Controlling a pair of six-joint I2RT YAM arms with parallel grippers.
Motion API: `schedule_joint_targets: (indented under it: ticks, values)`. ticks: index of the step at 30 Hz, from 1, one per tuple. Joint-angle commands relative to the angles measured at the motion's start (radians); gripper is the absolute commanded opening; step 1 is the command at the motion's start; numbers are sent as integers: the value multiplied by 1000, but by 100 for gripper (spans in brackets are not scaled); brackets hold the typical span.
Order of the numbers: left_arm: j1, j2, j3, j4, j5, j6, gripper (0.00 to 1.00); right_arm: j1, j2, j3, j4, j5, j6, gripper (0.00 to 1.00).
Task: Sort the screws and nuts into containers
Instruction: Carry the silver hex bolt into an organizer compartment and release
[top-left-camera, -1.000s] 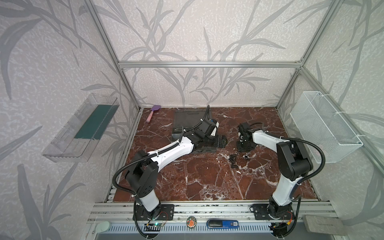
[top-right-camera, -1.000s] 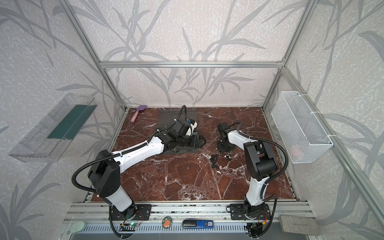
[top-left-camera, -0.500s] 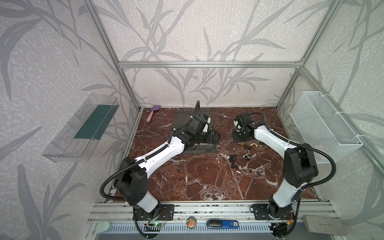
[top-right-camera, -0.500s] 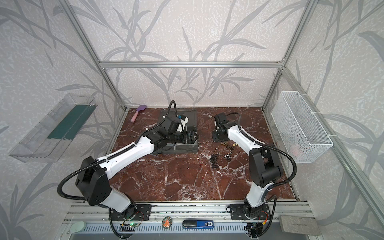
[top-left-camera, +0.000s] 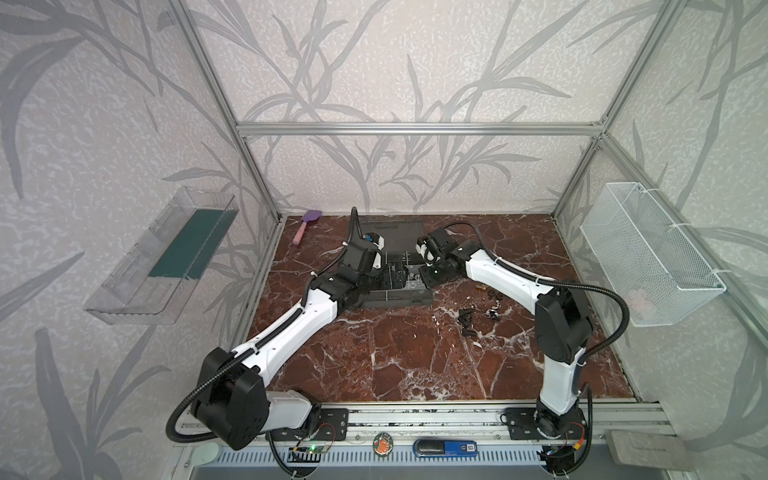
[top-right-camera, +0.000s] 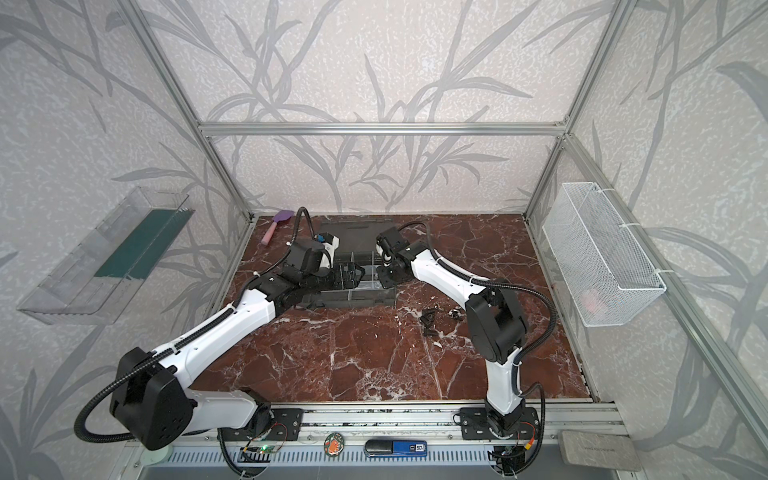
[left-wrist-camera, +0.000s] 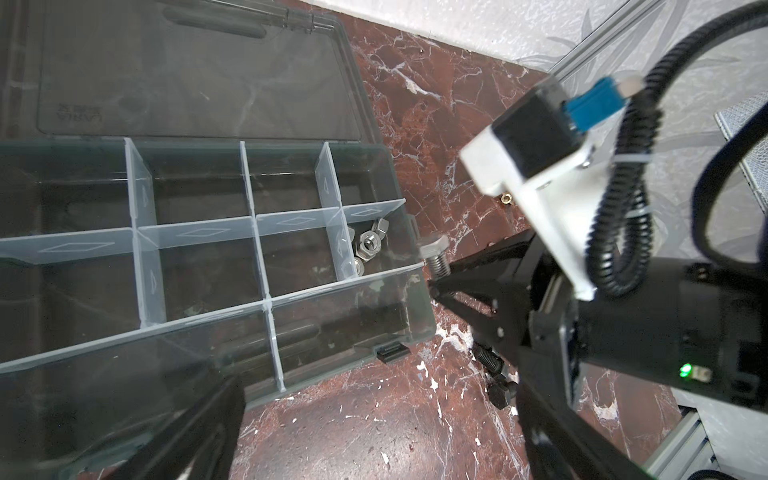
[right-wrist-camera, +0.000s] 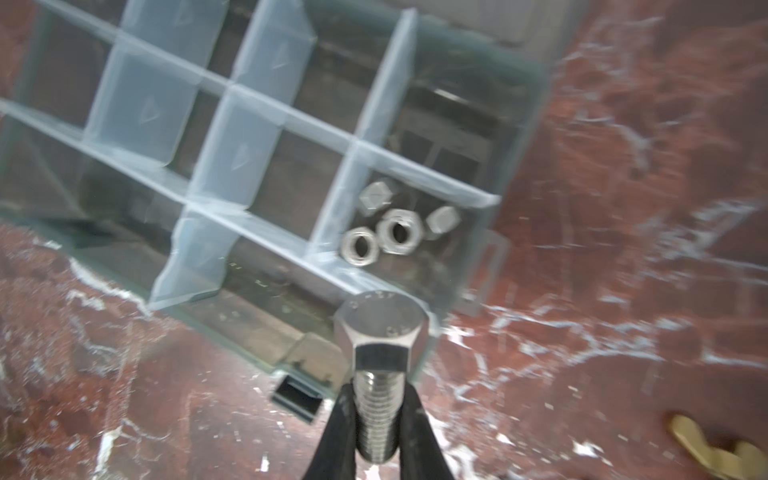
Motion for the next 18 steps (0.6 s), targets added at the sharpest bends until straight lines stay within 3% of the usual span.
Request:
schedule_joint_targets:
  ticks: [1, 12, 18]
  values:
    - [12, -38, -29, 15, -26, -8, 100, 24, 36, 52, -30, -26, -14, 4]
    - [29, -45, -46, 34, -23, -20, 99, 63, 97, 53, -28, -44, -34, 7]
    - [30, -50, -47, 33, -26, -24, 99, 63, 108, 65, -44, -34, -41, 18]
